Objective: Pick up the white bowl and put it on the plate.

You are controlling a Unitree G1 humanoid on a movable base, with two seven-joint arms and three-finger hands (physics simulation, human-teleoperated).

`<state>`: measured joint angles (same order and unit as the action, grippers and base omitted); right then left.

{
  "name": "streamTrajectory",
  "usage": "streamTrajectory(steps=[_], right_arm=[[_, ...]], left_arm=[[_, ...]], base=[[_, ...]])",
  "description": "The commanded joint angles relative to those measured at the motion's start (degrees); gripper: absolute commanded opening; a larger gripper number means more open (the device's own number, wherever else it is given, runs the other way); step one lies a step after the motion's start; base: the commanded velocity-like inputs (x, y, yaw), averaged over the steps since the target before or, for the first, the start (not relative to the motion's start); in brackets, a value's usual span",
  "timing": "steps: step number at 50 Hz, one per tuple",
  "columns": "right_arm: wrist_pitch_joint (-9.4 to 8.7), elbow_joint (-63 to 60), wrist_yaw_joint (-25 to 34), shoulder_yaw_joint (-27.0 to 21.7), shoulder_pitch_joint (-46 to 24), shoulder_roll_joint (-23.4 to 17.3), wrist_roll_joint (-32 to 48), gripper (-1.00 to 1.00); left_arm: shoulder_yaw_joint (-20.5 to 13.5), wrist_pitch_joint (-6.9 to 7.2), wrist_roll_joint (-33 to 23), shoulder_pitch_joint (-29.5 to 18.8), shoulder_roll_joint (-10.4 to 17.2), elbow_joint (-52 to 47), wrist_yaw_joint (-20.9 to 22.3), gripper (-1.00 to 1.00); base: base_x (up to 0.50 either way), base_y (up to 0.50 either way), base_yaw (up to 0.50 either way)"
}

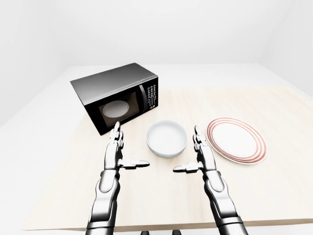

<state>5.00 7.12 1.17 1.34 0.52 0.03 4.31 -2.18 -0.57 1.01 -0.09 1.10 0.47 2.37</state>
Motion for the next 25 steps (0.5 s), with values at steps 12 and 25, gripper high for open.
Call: streamTrajectory(steps=[12, 25], right_arm=[[0.0, 0.72, -0.52, 0.27, -0.03, 0.1, 0.6, 1.0], [-9.7, -21.28, -2.6, 0.89, 0.68, -2.71, 22.44, 1.0]], left_arm=[[0.27, -2.51, -0.89, 0.37, -0.01, 0.68, 0.09, 1.0], [0.0, -0.25, -0.29, -0.3, -0.01, 0.43, -0.34, 1.0]], base=[[0.0, 0.0, 0.0], [0.0, 0.0, 0.0]])
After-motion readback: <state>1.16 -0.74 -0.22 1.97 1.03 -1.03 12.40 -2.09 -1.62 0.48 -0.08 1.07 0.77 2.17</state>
